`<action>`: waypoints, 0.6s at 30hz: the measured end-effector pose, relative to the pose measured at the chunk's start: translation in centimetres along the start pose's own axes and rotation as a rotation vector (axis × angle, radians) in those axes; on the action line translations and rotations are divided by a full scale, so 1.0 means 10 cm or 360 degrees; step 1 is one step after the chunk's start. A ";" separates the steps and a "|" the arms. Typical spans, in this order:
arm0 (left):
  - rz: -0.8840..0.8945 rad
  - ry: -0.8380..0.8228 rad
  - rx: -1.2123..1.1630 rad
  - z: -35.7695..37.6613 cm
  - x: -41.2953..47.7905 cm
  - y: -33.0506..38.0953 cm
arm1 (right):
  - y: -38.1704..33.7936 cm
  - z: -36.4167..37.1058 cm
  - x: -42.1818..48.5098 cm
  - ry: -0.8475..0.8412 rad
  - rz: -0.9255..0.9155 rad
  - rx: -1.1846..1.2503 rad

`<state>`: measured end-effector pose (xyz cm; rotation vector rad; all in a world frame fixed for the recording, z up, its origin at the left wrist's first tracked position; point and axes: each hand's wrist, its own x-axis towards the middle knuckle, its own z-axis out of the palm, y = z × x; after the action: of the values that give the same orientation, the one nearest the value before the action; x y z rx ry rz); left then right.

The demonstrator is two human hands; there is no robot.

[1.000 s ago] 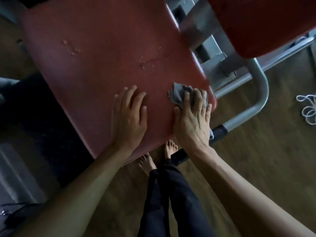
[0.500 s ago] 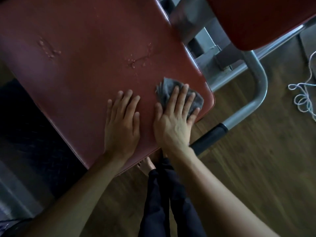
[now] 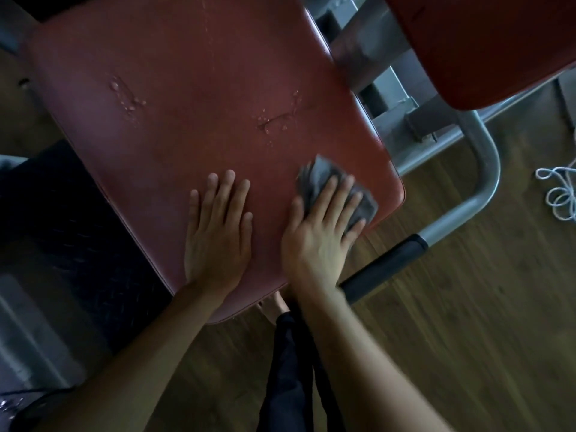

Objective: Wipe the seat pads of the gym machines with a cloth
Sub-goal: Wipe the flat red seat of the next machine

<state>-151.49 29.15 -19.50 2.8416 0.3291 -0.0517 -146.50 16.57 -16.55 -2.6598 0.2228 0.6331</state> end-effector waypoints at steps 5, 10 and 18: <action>0.0012 0.0006 -0.0052 0.00 -0.01 -0.02 | 0.14 -0.04 0.09 -0.0132 -0.0162 -0.0099; 0.0005 0.0014 -0.0027 0.02 -0.01 -0.01 | 0.01 -0.06 0.09 -0.0083 0.0011 0.0003; -0.0204 0.0287 -0.0480 -0.02 0.04 -0.04 | -0.10 0.00 0.33 -0.0027 -0.0215 -0.0014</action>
<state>-151.21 29.67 -19.40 2.5279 0.5109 0.2120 -143.37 17.27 -17.76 -2.6493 0.0347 0.6141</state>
